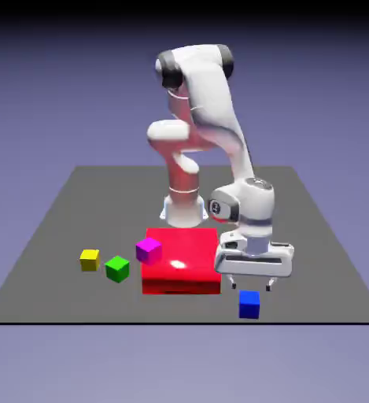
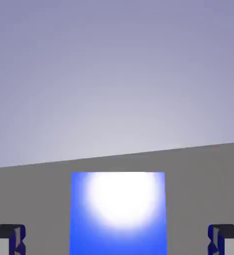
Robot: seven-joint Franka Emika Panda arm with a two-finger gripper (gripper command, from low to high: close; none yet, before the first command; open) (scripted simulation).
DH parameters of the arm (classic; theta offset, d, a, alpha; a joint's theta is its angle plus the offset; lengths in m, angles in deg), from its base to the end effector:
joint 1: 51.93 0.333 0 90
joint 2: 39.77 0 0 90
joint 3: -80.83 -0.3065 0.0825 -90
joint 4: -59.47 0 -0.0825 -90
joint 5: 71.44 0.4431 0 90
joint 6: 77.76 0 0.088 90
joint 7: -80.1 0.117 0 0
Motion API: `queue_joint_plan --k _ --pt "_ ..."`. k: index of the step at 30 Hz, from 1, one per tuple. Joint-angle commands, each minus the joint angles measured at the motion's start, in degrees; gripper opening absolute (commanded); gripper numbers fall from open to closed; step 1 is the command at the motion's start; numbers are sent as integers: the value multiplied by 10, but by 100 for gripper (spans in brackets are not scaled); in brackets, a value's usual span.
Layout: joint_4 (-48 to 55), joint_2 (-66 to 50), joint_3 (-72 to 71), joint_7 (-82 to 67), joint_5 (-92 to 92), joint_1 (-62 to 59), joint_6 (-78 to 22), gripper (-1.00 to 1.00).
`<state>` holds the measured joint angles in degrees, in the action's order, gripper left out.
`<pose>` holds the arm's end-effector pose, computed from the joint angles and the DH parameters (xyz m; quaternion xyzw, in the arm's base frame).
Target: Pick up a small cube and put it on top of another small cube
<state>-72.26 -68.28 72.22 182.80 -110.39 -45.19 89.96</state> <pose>0.5063 0.1884 0.0707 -0.8979 0.4297 -0.0896 0.0332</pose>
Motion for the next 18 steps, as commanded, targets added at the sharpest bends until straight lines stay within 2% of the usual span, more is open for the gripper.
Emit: queue_joint_plan --k 1,2,3,11,13,18 --pt "10 -21 16 14 -16 12 12 0" --pt "15 -30 23 21 -24 17 17 0" --pt "15 -30 23 21 -24 17 17 -100" --pt "-40 83 -62 -57 65 -47 -47 -100" --pt "-37 77 -89 -103 100 -6 -57 -100" --pt "-36 79 -21 -227 177 57 -64 -100"
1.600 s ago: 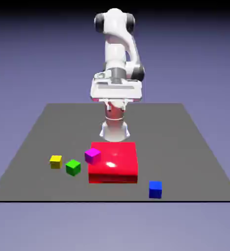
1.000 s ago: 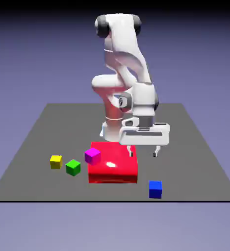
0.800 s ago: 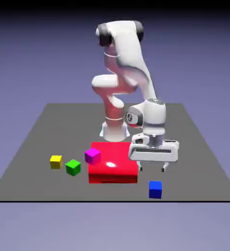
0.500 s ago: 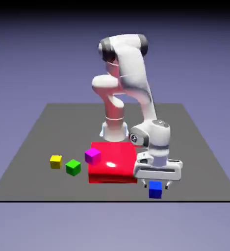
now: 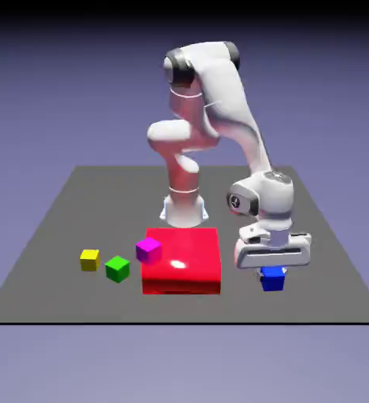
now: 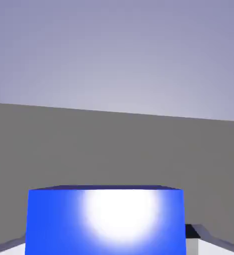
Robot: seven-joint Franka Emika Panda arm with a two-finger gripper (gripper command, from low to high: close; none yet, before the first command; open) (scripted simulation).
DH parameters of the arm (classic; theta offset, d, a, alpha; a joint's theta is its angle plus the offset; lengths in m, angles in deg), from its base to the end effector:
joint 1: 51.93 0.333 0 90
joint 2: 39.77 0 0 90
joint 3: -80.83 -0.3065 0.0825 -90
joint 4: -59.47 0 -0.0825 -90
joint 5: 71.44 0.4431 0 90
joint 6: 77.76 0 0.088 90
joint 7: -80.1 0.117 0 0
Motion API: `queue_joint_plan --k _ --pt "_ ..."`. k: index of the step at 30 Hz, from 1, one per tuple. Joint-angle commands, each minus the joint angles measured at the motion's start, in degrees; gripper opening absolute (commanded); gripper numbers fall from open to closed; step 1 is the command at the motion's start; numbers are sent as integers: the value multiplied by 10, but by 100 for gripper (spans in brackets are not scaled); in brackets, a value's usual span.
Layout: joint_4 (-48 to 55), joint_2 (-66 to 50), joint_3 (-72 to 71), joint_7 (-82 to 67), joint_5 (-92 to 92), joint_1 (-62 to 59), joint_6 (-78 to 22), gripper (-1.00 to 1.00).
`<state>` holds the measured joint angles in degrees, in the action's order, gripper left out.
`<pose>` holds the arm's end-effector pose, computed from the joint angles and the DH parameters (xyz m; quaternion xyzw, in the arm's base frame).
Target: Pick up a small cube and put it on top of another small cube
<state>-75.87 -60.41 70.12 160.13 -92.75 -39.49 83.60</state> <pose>0.4852 0.2344 0.1147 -0.9438 0.3240 -0.0619 0.0203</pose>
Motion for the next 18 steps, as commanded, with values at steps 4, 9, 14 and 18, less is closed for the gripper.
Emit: queue_joint_plan --k 4,9,14,18 --pt "1 2 62 -100 60 48 -5 -100" --pt "1 5 140 -224 136 108 -10 -100" --pt "2 8 218 -349 211 169 -15 -100" --pt "3 11 280 -449 271 217 -20 -100"
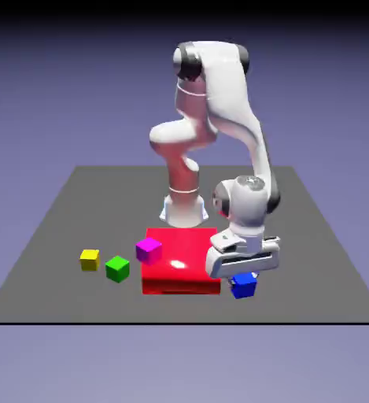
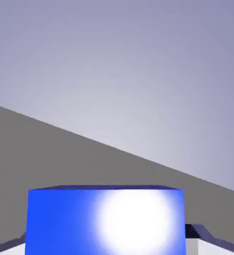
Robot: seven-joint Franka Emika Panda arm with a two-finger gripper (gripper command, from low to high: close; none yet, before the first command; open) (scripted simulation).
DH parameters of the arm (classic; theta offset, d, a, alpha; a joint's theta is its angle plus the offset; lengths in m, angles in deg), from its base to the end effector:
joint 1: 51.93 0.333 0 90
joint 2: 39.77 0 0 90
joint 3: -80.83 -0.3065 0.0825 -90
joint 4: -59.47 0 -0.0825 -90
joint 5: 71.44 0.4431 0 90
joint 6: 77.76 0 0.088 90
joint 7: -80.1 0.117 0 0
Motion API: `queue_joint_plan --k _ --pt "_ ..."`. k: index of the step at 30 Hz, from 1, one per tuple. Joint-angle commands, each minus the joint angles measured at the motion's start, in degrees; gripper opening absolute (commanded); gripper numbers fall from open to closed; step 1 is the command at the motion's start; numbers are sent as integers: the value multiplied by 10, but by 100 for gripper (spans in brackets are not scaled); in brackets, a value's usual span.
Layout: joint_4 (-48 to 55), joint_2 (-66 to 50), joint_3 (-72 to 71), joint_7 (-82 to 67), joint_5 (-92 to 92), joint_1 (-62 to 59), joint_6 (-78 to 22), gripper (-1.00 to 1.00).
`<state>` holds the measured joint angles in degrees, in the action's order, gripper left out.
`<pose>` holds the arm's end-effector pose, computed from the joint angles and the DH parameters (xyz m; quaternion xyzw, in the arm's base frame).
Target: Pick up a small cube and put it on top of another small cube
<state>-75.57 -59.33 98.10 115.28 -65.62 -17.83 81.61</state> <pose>0.5266 0.1430 0.1291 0.9791 -0.1945 0.0587 0.0037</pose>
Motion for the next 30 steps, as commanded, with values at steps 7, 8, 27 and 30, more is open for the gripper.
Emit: queue_joint_plan --k 7,8,27,30 --pt "1 4 109 -175 106 84 -7 -100" --pt "1 5 124 -199 121 96 -9 -100" --pt "-56 3 467 -673 365 282 -61 -100" --pt "-66 3 522 -748 402 310 -70 -100"
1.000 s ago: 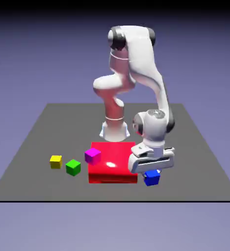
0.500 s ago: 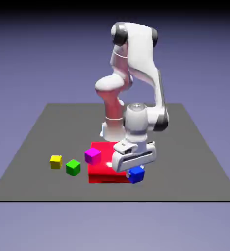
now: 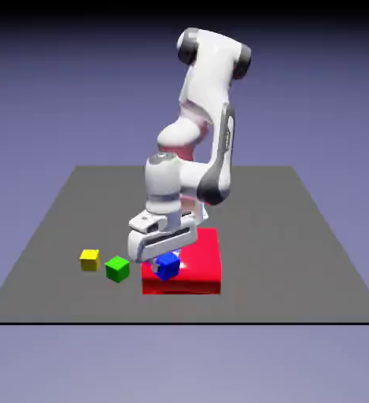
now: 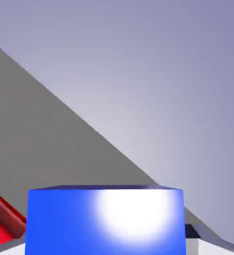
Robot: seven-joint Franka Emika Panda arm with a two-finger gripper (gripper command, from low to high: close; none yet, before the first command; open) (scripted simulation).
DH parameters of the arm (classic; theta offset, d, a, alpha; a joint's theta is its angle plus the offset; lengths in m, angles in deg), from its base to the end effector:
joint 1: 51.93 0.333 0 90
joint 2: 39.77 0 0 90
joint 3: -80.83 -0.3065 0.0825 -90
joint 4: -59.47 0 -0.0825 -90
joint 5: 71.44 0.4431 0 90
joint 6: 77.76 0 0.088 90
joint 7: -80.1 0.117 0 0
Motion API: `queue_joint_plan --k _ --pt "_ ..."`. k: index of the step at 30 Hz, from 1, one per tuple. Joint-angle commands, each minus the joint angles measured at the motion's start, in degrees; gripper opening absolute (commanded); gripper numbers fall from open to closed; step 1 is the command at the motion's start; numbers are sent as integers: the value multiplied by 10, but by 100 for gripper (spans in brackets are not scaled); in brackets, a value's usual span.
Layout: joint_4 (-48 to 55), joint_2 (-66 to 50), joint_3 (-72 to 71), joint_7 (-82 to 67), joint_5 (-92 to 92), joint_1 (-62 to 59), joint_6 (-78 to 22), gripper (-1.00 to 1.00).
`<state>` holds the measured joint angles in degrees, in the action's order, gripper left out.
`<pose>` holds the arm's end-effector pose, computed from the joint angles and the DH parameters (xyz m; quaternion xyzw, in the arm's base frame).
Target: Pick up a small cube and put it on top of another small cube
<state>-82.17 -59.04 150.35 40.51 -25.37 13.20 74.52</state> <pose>0.5049 -0.0934 0.1899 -0.9953 0.0226 -0.0937 0.0133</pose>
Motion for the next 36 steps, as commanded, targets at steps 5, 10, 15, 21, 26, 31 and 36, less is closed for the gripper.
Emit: queue_joint_plan --k 5,10,15,21,26,31,36 --pt "-17 -1 92 -125 63 47 -14 -100" --pt "-42 -3 186 -243 115 85 -34 -100" --pt "-109 -13 289 -324 109 69 -82 -100" --pt "-106 -27 222 -339 113 -14 -111 -100" --pt "-93 -59 118 -384 184 -100 -109 -100" --pt "-79 -92 14 -430 254 -187 -108 -100" --pt "-78 -95 3 -435 261 -195 -108 100"
